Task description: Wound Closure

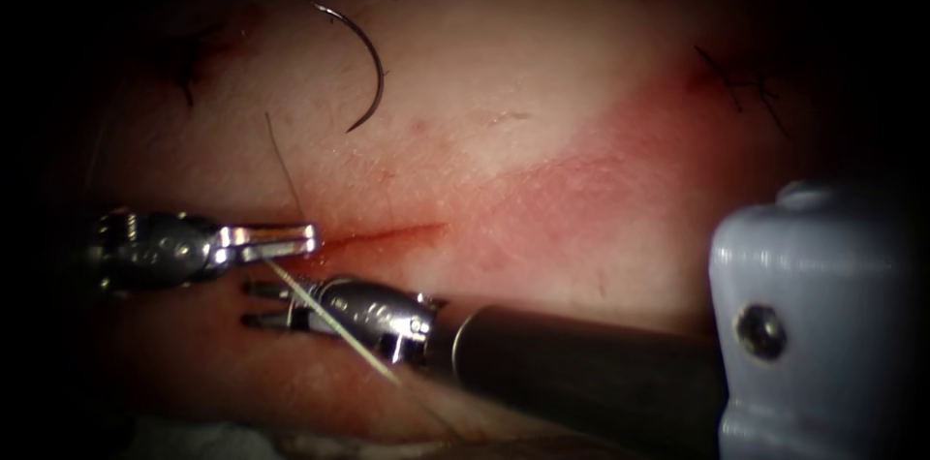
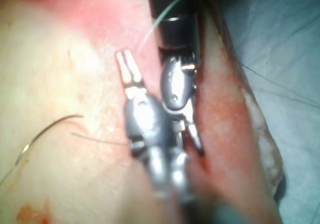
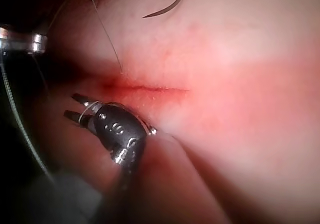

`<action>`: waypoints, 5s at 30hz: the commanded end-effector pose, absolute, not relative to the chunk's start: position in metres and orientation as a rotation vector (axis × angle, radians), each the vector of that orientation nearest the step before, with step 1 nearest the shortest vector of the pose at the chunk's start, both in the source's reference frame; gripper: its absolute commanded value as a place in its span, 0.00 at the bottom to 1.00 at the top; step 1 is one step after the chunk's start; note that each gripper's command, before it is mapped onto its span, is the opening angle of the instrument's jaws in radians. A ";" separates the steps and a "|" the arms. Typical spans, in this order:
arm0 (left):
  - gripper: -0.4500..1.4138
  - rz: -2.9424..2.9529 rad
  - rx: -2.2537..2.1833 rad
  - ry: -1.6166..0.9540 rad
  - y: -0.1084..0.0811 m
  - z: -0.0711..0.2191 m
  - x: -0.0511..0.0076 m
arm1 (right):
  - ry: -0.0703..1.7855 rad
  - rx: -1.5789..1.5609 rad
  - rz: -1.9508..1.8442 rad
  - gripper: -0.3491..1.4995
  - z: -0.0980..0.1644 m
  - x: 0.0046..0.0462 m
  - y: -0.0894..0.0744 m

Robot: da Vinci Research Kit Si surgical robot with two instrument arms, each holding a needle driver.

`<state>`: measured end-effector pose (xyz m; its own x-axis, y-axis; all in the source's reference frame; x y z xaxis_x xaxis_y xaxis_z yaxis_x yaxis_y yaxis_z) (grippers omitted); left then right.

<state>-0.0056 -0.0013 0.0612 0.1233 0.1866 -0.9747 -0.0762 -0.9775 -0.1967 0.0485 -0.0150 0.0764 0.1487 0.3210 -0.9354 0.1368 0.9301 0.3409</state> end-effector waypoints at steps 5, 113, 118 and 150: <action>0.00 1.908 -2.209 -0.132 -0.001 0.063 -0.0062 | 1.440 0.424 0.096 0.26 0.076 0.0501 -0.017; 0.00 1.795 -2.498 -0.196 -0.007 0.053 -0.0077 | 1.686 0.469 0.466 0.37 0.076 0.0498 -0.014; 0.00 1.801 -2.496 -0.187 -0.005 0.053 -0.0095 | 1.687 0.484 0.456 0.35 0.076 0.0498 -0.014; 0.00 1.940 -2.413 -0.235 0.003 0.075 -0.0069 | 1.770 0.582 0.380 0.75 0.075 0.0490 -0.015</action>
